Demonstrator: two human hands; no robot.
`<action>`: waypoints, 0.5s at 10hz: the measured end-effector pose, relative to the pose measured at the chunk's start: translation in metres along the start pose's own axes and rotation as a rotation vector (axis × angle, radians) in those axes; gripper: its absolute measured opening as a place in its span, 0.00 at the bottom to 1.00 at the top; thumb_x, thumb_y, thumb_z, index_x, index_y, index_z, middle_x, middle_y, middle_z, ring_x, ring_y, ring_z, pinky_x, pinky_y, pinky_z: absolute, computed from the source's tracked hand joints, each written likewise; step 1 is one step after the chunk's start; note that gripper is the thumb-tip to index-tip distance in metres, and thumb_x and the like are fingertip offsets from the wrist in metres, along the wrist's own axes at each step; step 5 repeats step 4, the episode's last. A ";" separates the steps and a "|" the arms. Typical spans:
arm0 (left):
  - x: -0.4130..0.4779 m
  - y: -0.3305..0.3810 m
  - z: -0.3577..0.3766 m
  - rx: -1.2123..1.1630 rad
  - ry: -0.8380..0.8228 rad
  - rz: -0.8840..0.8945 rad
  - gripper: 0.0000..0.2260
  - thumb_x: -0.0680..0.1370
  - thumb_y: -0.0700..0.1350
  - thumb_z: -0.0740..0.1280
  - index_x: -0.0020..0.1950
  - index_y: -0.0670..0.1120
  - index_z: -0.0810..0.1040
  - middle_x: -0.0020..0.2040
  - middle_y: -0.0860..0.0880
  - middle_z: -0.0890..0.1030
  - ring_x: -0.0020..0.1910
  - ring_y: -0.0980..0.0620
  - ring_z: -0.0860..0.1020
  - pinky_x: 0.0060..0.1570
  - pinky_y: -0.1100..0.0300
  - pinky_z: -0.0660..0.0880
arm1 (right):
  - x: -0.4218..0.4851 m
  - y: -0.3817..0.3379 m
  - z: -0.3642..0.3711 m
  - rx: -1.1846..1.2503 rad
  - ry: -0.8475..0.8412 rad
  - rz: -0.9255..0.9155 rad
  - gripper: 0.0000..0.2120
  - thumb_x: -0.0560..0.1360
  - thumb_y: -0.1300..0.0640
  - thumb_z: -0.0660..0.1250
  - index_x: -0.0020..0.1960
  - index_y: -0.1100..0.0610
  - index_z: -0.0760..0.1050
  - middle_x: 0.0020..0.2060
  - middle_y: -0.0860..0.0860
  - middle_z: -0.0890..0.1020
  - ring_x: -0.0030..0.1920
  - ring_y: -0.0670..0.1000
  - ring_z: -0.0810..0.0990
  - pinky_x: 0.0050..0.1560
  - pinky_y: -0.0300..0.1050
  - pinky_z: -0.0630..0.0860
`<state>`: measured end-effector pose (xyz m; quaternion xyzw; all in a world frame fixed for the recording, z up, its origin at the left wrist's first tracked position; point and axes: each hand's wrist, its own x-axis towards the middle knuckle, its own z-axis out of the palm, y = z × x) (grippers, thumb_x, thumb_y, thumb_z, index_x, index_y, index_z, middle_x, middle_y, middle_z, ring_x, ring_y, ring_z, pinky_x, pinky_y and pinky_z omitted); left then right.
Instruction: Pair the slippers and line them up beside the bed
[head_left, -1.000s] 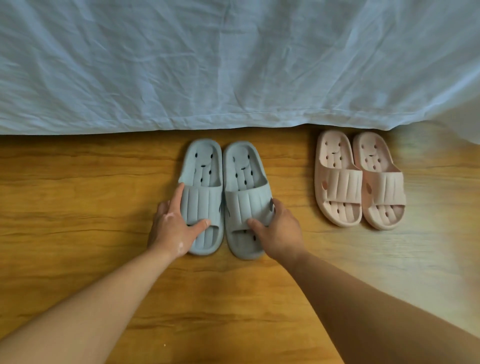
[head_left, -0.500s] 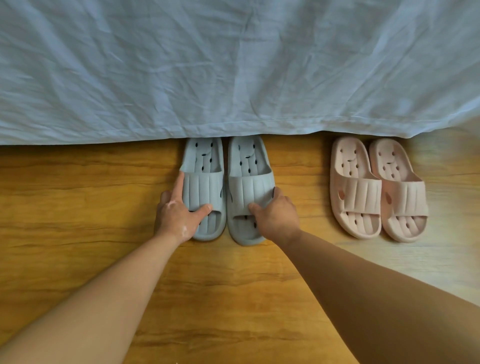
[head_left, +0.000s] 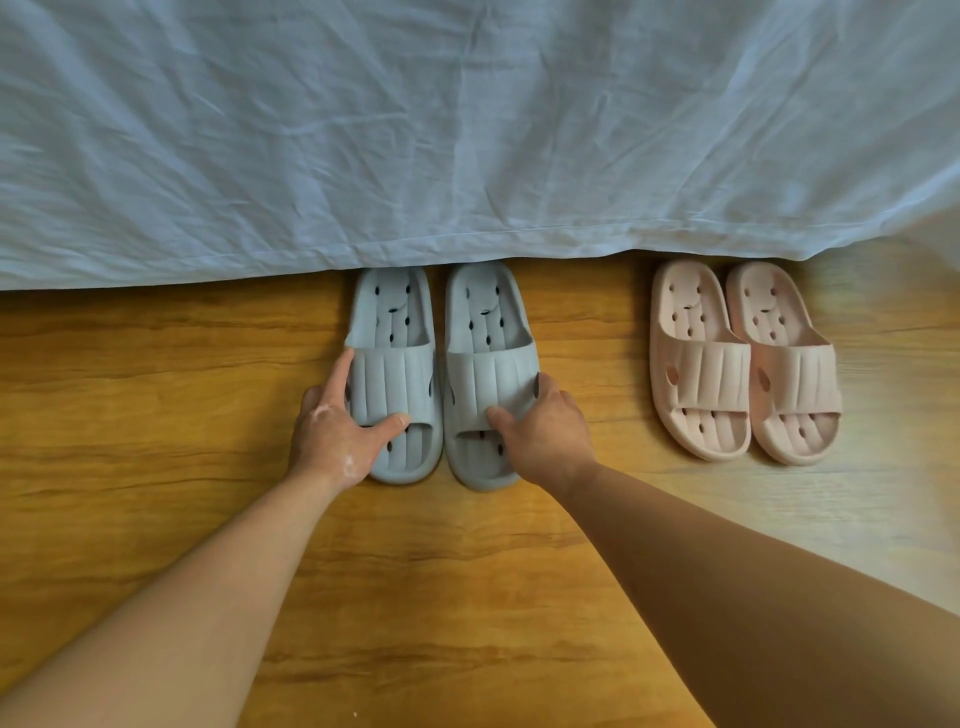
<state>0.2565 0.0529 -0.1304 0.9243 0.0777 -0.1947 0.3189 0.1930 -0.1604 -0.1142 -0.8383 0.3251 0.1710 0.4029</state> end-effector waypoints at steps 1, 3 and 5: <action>-0.003 0.002 0.000 0.018 -0.004 0.000 0.45 0.70 0.55 0.76 0.78 0.63 0.50 0.71 0.44 0.66 0.67 0.40 0.70 0.60 0.44 0.74 | -0.001 0.001 0.001 -0.014 -0.001 -0.002 0.36 0.75 0.43 0.68 0.76 0.55 0.58 0.66 0.55 0.71 0.64 0.57 0.72 0.62 0.52 0.73; -0.007 0.004 -0.001 0.061 -0.032 0.000 0.45 0.71 0.56 0.74 0.78 0.62 0.47 0.73 0.44 0.65 0.68 0.39 0.70 0.59 0.46 0.74 | 0.000 0.003 -0.005 -0.049 -0.039 -0.033 0.35 0.75 0.42 0.69 0.75 0.56 0.60 0.65 0.56 0.73 0.63 0.57 0.73 0.60 0.51 0.73; -0.006 0.010 -0.008 0.107 -0.057 -0.051 0.47 0.71 0.56 0.74 0.79 0.58 0.44 0.77 0.44 0.61 0.71 0.40 0.68 0.64 0.46 0.71 | -0.002 0.003 -0.019 -0.124 -0.106 -0.055 0.35 0.75 0.43 0.68 0.75 0.55 0.59 0.66 0.56 0.73 0.63 0.57 0.74 0.59 0.50 0.74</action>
